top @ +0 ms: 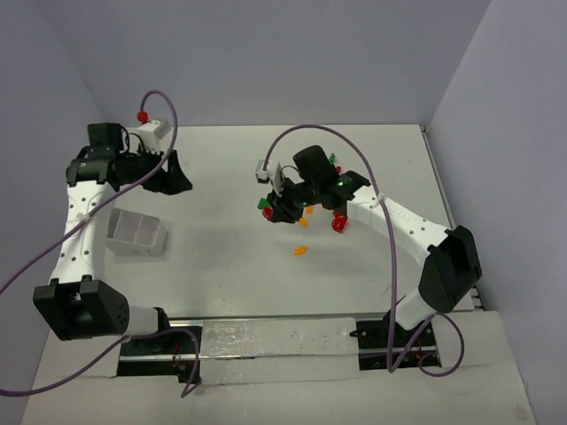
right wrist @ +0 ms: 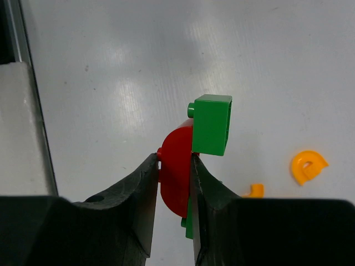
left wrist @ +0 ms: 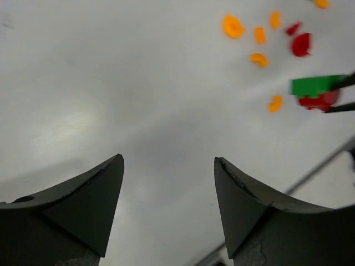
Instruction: Sort the legos into containers by color
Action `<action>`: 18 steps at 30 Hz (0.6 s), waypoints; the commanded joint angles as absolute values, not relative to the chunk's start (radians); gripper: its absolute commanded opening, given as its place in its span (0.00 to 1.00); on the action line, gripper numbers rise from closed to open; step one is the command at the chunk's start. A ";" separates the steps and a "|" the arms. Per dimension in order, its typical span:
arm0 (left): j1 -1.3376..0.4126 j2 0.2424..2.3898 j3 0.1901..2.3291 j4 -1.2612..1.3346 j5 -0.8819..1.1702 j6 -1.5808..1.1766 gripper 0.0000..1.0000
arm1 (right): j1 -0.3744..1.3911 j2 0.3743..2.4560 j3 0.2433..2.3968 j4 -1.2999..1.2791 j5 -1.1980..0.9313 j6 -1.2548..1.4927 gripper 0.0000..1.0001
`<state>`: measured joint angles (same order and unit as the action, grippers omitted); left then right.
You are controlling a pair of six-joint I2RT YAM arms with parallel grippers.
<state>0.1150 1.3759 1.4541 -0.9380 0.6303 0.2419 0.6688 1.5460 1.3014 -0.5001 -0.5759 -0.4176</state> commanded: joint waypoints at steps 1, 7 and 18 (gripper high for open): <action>0.017 1.353 1.358 -0.832 0.790 -0.064 0.76 | 0.735 1.454 1.296 -0.499 -0.413 -0.594 0.00; -0.070 1.350 1.278 -0.747 0.879 -0.193 0.80 | 0.812 1.415 1.300 -0.461 -0.340 -0.619 0.00; -0.188 1.314 1.167 -0.573 0.949 -0.328 0.77 | 0.890 1.477 1.424 -0.540 -0.382 -0.561 0.00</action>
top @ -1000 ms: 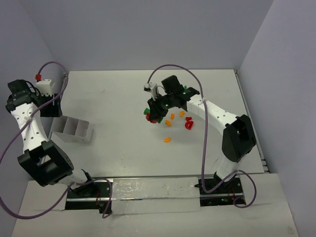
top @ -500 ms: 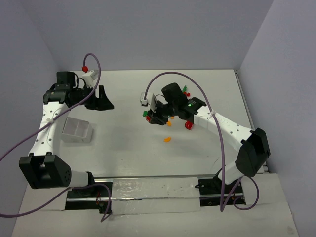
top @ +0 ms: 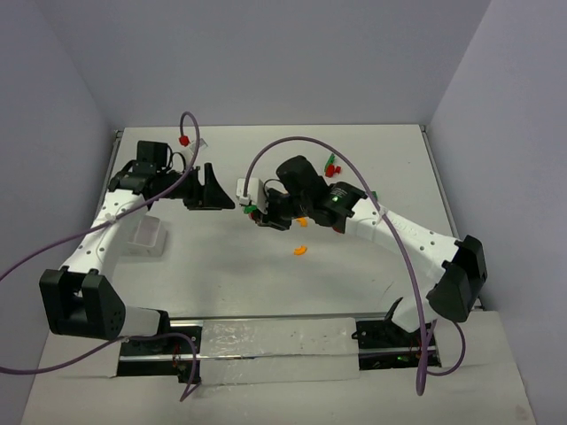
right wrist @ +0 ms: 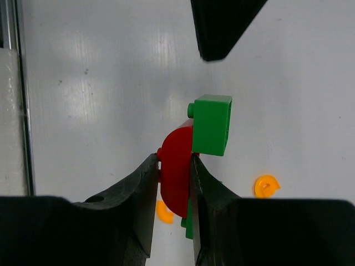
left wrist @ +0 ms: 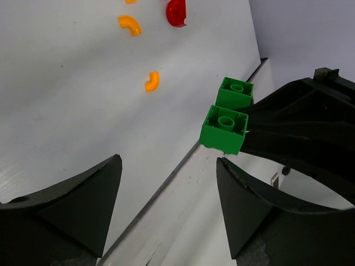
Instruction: Sort the legos into containers by color
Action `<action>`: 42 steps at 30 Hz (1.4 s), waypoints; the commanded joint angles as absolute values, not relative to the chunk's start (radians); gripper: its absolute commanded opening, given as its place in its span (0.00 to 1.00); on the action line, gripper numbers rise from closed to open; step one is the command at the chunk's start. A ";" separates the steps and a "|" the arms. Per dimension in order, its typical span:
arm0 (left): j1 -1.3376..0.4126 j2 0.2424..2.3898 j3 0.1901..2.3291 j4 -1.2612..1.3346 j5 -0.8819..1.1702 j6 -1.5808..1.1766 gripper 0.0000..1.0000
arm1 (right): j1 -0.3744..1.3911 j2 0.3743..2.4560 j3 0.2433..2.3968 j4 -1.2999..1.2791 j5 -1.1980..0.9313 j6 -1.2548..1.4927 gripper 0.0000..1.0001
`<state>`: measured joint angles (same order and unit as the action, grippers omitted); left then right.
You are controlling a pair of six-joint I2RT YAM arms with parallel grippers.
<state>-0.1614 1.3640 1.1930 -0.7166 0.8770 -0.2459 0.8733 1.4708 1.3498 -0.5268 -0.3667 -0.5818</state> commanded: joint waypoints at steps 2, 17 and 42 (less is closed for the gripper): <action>-0.203 1.309 1.150 -0.549 0.973 -0.342 0.76 | 0.896 1.483 1.436 -0.545 -0.386 -0.557 0.00; -0.232 1.285 1.080 -0.378 1.086 -0.483 0.66 | 0.910 1.497 1.455 -0.553 -0.391 -0.550 0.00; -0.243 1.332 1.176 -0.391 1.127 -0.497 0.00 | 0.953 1.535 1.485 -0.560 -0.362 -0.554 0.00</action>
